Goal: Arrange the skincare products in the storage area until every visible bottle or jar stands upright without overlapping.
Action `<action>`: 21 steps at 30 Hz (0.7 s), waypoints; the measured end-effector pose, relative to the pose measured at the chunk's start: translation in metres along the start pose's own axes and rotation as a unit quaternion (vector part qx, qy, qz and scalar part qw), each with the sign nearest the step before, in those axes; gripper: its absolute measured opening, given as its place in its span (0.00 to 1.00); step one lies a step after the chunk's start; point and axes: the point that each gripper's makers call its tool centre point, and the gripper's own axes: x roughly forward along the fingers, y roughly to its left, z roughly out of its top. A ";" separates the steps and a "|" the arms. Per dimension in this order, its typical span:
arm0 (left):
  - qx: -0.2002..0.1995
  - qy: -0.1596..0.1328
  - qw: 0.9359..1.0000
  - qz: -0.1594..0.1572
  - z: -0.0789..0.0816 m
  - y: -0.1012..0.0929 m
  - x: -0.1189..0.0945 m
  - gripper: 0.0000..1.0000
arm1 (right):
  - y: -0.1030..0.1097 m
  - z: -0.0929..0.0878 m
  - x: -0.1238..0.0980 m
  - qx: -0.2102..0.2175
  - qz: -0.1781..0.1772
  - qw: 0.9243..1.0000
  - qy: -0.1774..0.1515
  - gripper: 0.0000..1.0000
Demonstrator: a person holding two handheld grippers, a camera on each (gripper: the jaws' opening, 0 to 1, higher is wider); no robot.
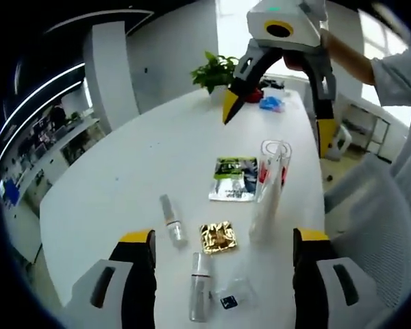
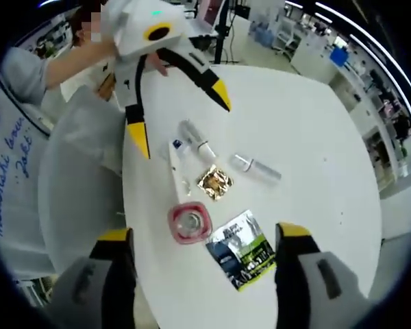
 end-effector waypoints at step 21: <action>-0.012 0.014 1.000 0.011 -0.001 -0.011 -0.019 0.85 | 0.005 -0.017 -0.012 0.051 -0.040 0.997 -0.033 0.99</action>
